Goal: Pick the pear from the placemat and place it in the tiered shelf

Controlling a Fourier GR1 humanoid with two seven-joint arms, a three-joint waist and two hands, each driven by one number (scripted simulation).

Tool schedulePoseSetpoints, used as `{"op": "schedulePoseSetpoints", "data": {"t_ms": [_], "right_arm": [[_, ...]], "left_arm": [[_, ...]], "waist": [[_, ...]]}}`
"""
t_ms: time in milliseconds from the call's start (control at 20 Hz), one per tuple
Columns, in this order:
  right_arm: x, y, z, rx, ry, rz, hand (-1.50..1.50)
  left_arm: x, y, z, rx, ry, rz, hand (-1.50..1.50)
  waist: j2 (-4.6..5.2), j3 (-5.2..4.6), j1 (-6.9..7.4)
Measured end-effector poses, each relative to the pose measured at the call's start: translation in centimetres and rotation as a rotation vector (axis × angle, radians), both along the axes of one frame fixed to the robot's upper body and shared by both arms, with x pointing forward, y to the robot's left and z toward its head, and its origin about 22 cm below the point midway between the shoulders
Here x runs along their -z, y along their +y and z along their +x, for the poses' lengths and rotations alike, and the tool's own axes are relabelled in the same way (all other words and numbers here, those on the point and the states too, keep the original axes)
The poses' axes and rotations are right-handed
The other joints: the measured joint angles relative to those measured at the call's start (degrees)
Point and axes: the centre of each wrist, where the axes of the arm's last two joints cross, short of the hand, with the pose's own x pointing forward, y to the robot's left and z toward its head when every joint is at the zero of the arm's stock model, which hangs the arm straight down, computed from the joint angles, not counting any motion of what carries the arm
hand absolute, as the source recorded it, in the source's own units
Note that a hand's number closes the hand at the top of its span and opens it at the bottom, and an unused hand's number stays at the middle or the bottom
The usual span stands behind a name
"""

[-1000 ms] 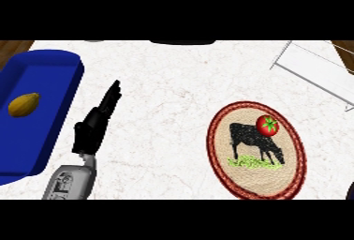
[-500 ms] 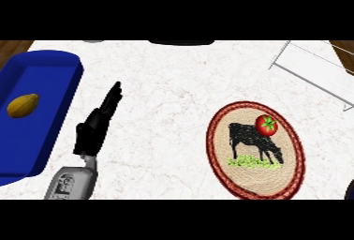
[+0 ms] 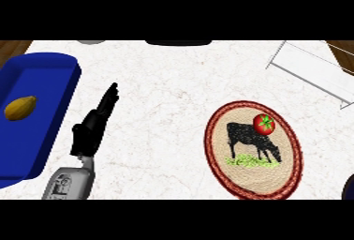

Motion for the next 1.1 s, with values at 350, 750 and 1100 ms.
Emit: {"op": "schedulePoseSetpoints", "data": {"t_ms": [350, 750, 1100], "right_arm": [[-1.6, 1.2, 0.1, -0.083, -0.106, 0.052, -1.50], [-6.8, 0.9, -1.4, -0.106, -0.345, 0.054, -1.50], [-9.9, -0.2, -4.4, -0.020, -0.488, 0.108, -1.50]], "left_arm": [[-0.6, -0.2, 0.0, 0.000, -0.007, 0.007, 0.00], [-0.3, 0.1, 0.4, -0.010, 0.001, 0.007, 0.00], [0.0, 1.1, -0.4, -0.036, 0.017, 0.006, 0.00]], "waist": [[-0.16, 0.00, -0.13], [-0.29, -0.03, -0.62], [-1.06, -0.10, -2.29]]}}
